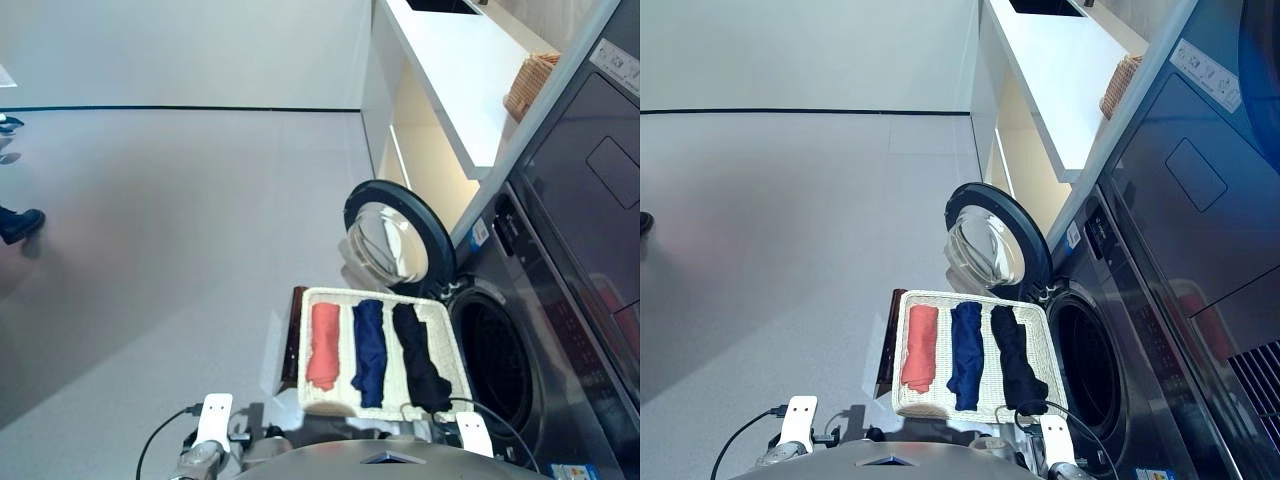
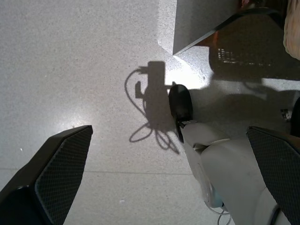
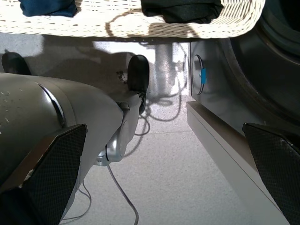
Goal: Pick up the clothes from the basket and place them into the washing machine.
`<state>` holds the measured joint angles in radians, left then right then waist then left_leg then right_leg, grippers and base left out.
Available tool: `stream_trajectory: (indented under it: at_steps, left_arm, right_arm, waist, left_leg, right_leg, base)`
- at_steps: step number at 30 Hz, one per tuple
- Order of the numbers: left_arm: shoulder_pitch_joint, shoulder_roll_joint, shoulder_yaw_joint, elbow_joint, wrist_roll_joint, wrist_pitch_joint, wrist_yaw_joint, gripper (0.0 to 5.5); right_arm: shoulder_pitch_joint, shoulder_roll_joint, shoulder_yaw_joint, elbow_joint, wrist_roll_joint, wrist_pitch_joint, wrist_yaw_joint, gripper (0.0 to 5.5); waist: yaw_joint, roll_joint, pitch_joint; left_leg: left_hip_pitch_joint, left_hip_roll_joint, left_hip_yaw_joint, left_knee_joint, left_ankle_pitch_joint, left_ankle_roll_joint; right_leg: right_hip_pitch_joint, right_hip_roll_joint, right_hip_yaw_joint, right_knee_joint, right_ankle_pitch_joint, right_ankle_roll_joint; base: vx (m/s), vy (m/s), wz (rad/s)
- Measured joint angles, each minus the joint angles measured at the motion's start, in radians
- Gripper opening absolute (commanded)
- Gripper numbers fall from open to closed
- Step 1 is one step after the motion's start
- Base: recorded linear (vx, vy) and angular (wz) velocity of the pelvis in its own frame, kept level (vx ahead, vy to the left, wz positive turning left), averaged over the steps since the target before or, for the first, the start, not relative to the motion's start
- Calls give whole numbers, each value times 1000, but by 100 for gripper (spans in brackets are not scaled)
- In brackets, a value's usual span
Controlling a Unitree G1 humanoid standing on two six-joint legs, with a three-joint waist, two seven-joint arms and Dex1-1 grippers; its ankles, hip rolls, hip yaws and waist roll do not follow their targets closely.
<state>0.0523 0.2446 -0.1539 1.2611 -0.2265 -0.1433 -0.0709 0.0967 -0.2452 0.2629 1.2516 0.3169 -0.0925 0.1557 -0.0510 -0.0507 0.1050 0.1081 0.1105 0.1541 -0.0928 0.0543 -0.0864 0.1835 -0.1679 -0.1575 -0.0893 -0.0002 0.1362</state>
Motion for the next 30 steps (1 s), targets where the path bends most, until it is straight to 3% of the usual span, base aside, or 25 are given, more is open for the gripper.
stream_trajectory:
  at_steps: [9, 14, 16, 19, 25, 30]
  left_arm:
    - [14, -10, 0, -46, -52, 0, 3, 550]
    - [89, -13, -78, -385, -91, -1, 38, 550]
    - [102, -11, -103, -519, -111, -23, 40, 550]
    - [25, -17, -137, -581, -157, -30, 72, 550]
    - [-178, -14, -209, -758, -243, -56, 151, 550]
    - [-306, -4, -248, -804, -243, -71, 226, 550]
  right_arm:
    - [-1, -9, -3, -30, 3, -1, -23, 550]
    - [57, -38, -28, -317, 18, -5, -81, 550]
    - [61, -41, -30, -418, 51, -26, -82, 550]
    - [-5, -37, -23, -475, 107, -28, -112, 550]
    - [-163, -42, 28, -719, 165, -72, -181, 550]
    - [-268, -60, 63, -915, 158, -110, -246, 550]
  waist:
    - [0, 17, 16]
    - [-2, 29, 70]
    - [-1, 31, 81]
    - [-2, 31, 100]
    - [-1, 32, 233]
    - [-7, 33, 344]
  left_leg:
    - [0, 0, -1, 0, 0, 0]
    - [-3, 0, -1, 0, 5, 1]
    - [-14, 1, -2, 0, 9, 1]
    - [-48, 1, 0, 5, 19, 3]
    - [-151, 3, 7, 9, 66, 16]
    - [-237, 10, 14, 45, 73, 19]
  right_leg:
    - [0, 0, 0, -1, 0, 0]
    - [-3, 1, 0, 2, 5, 0]
    - [-13, 2, 0, 3, 9, -1]
    - [-51, 3, 6, 5, 21, -1]
    - [-168, 10, 23, 35, 55, -2]
    - [-259, 14, 33, 67, 69, -6]
  base:
    - [0, 0, 0]
    - [0, 0, 0]
    - [-98, -3, 6]
    - [-174, -21, -35]
    - [-119, -36, -45]
    - [-62, -29, -52]
